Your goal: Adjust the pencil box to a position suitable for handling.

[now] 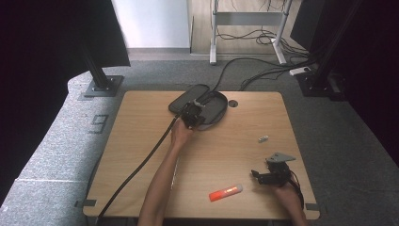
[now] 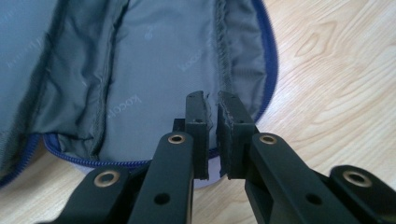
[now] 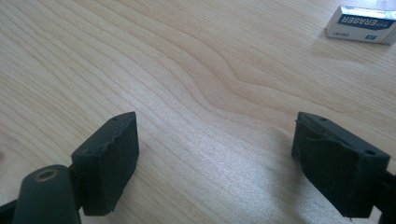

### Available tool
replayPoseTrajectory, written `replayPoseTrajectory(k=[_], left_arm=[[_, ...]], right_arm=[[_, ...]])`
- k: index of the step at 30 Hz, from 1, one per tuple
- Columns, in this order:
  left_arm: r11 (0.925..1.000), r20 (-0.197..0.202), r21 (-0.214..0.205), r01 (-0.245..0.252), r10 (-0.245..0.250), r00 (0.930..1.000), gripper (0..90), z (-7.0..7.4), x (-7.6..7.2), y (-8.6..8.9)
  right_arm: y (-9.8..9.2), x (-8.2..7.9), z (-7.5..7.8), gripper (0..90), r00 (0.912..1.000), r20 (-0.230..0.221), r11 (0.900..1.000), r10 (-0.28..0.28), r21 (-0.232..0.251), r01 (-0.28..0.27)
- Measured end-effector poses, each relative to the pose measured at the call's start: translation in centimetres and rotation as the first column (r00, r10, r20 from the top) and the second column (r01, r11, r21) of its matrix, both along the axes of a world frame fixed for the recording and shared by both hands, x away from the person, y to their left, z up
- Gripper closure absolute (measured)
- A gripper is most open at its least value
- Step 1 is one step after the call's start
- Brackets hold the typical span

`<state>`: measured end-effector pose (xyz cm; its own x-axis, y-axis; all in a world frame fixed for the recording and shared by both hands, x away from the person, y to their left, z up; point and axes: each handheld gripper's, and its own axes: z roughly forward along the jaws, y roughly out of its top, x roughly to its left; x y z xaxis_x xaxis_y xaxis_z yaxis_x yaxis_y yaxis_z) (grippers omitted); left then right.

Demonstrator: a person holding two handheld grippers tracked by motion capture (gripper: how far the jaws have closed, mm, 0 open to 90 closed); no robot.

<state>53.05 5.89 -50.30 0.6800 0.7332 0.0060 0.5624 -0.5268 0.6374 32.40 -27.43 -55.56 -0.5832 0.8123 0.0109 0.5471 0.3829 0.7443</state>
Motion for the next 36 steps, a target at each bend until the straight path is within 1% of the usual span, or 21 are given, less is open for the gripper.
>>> replayPoseTrajectory(k=[3,6,11,14,20,23,26,28,29,30,32,36], left_arm=[[1.0000,-0.009,0.005,0.000,0.000,1.0000,82.0,-0.5,0.1,-0.1],[1.0000,-0.009,0.005,0.000,0.000,1.0000,81.9,-0.7,0.0,-0.2],[0.9995,-0.016,0.023,0.022,-0.021,0.9996,79.3,-0.8,-0.3,-0.4],[0.9985,-0.013,0.043,0.033,-0.032,0.9994,78.3,-0.9,-0.6,-0.6],[0.9968,-0.017,0.052,0.061,-0.060,0.9980,78.3,-1.0,-1.4,-0.9],[0.9963,-0.017,0.043,0.074,-0.074,0.9972,77.3,-1.1,-1.8,-0.9],[0.9961,-0.024,0.019,0.086,-0.086,0.9960,76.6,-1.2,-2.4,-0.7],[0.9960,-0.028,0.013,0.089,-0.088,0.9957,76.5,-1.2,-2.5,-0.6],[0.9958,-0.028,0.007,0.091,-0.091,0.9954,76.6,-1.3,-2.8,-0.6],[0.9958,-0.028,0.007,0.091,-0.091,0.9954,76.6,-1.3,-2.8,-0.6],[0.9953,-0.030,-0.002,0.097,-0.097,0.9948,76.6,-1.3,-3.3,-0.5],[0.9942,-0.029,-0.005,0.108,-0.108,0.9937,76.0,-1.3,-3.9,-0.5]], right_arm=[[0.0,0.0,0.0,14.6,1.0000,-0.002,1.0000,-0.001,0.001,0.001],[0.0,0.0,0.0,14.6,1.0000,-0.001,1.0000,-0.001,0.001,0.001],[0.0,0.0,0.0,14.5,1.0000,-0.002,1.0000,-0.001,0.001,0.001],[0.0,0.0,0.0,14.5,1.0000,0.000,1.0000,0.001,0.000,-0.001],[0.0,0.0,0.0,14.5,1.0000,-0.003,1.0000,-0.002,0.001,0.002],[0.0,0.0,0.0,14.5,1.0000,-0.003,1.0000,-0.001,0.001,0.001],[0.0,0.0,0.0,14.5,1.0000,-0.003,1.0000,-0.002,0.001,0.002],[0.0,0.0,0.0,14.5,1.0000,-0.003,1.0000,-0.002,0.001,0.002],[0.0,0.0,0.0,14.5,1.0000,-0.003,1.0000,-0.001,0.001,0.001],[0.0,0.0,0.0,14.5,1.0000,-0.003,1.0000,-0.001,0.001,0.001],[0.0,0.0,0.0,14.5,1.0000,-0.003,1.0000,-0.001,0.001,0.001],[0.0,0.0,0.0,14.5,1.0000,-0.003,1.0000,-0.002,0.001,0.002]])
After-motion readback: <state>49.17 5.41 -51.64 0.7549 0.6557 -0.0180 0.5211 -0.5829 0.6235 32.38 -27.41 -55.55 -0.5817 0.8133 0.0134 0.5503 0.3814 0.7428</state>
